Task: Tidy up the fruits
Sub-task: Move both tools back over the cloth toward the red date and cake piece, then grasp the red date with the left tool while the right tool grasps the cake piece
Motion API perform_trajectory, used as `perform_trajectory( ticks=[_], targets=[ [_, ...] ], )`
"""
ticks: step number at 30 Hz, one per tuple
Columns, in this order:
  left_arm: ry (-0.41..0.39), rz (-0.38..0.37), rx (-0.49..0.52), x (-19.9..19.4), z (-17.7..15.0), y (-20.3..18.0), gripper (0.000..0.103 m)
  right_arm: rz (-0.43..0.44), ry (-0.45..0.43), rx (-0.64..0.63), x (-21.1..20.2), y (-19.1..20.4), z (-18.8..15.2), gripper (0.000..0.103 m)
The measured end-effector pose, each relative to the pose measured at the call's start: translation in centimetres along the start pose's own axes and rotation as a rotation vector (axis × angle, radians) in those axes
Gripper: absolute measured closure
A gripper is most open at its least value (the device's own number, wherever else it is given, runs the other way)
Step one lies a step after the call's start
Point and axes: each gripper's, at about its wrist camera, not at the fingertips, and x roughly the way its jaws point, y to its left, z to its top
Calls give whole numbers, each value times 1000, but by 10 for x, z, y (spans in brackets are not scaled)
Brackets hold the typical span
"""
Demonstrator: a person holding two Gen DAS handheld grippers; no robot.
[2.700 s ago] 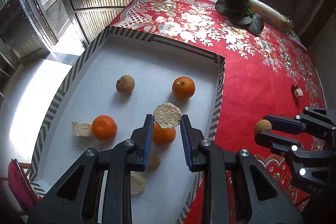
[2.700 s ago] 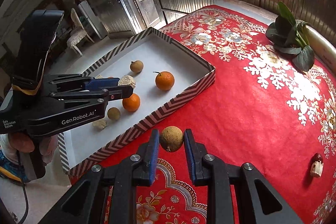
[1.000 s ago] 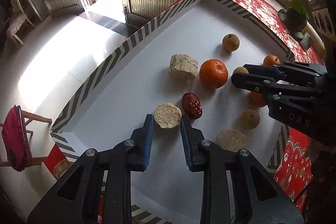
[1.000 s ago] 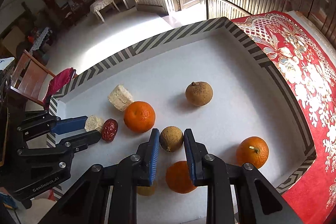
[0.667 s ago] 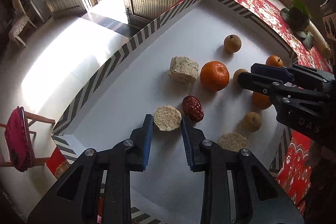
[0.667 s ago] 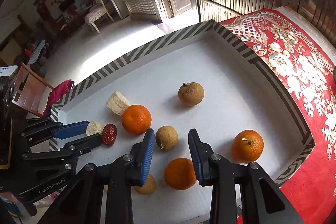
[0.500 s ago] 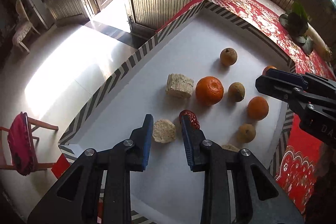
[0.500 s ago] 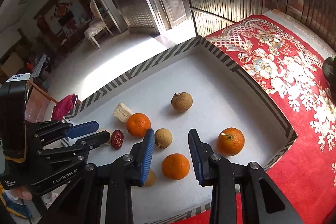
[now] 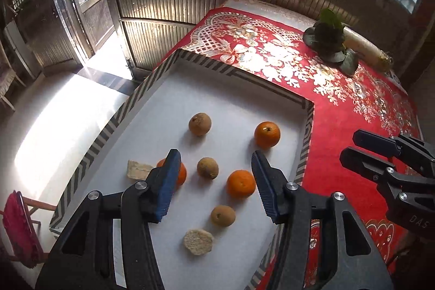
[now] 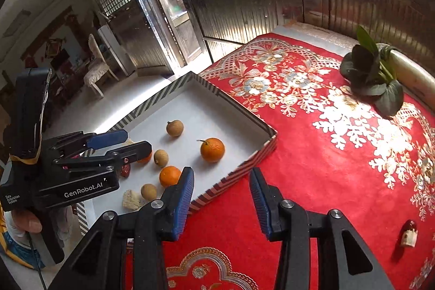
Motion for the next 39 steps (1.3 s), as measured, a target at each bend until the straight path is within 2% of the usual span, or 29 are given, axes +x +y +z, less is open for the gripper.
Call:
perform_trajectory(
  ticks=[10, 16, 30, 39],
  targets=[
    [0, -120, 147, 3, 13, -77, 49, -172, 2, 162, -50, -67, -46, 62],
    [16, -167, 207, 10, 14, -111, 49, -238, -2, 251, -72, -98, -72, 62],
    [52, -203, 284, 25, 12, -148, 49, -324, 13, 393, -88, -152, -105, 62],
    [71, -207, 319, 35, 13, -165, 49, -361, 10, 433, -80, -184, -102, 62]
  ],
)
